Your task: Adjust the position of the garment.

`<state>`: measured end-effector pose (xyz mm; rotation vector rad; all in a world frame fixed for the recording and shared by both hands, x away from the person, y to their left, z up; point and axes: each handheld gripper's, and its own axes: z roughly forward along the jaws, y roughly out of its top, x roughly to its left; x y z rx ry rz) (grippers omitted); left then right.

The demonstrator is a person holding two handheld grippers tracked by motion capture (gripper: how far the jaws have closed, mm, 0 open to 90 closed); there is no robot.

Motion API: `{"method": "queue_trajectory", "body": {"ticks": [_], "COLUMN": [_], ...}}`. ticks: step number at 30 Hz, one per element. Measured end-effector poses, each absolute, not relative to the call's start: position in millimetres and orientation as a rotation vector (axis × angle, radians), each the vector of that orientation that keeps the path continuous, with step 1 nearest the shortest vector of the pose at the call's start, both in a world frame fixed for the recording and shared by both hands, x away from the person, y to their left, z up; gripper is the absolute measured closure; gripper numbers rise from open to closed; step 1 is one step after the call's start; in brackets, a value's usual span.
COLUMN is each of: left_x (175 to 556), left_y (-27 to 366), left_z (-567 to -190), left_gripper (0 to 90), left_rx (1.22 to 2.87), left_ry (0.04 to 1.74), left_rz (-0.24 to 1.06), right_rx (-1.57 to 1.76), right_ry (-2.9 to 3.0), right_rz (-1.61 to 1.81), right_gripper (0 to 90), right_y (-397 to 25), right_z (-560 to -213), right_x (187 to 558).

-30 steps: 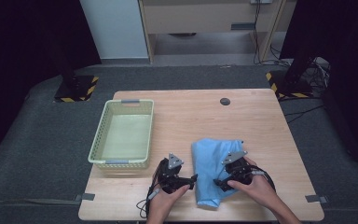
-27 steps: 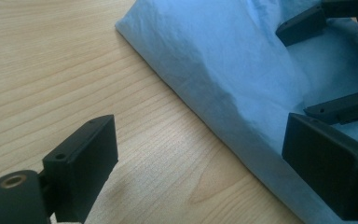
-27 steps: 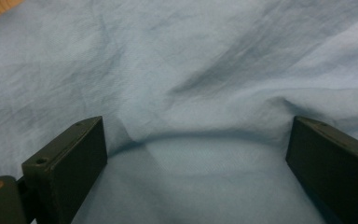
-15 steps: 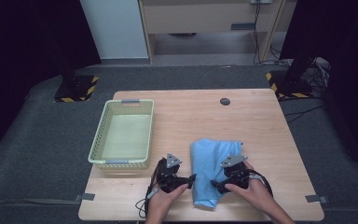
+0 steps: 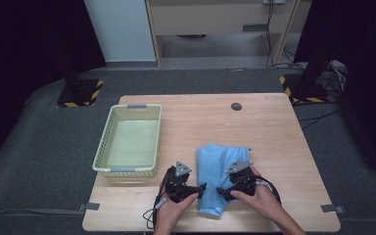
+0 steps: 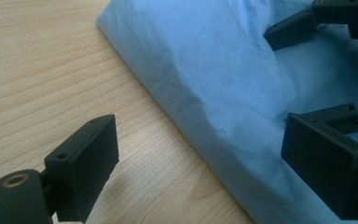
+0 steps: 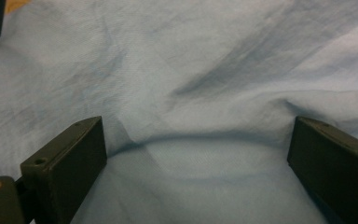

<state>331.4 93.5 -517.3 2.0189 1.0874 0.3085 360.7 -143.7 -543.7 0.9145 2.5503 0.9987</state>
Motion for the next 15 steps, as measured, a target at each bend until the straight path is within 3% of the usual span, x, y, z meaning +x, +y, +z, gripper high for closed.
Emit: {"method": "queue_trajectory", "body": {"ticks": [15], "left_x": [330.9], "left_y": [93.8], "left_z": [-500.5], "left_gripper": [10.8], "left_rx": [2.025], "left_ry": [1.109], "left_rz": [0.297], "right_rx": [0.909], "right_ry": [2.620], "right_rz": [0.933], "right_gripper": [4.9], "right_y": [-138.6], "right_z": [-529.7], "right_x": [367.8]}}
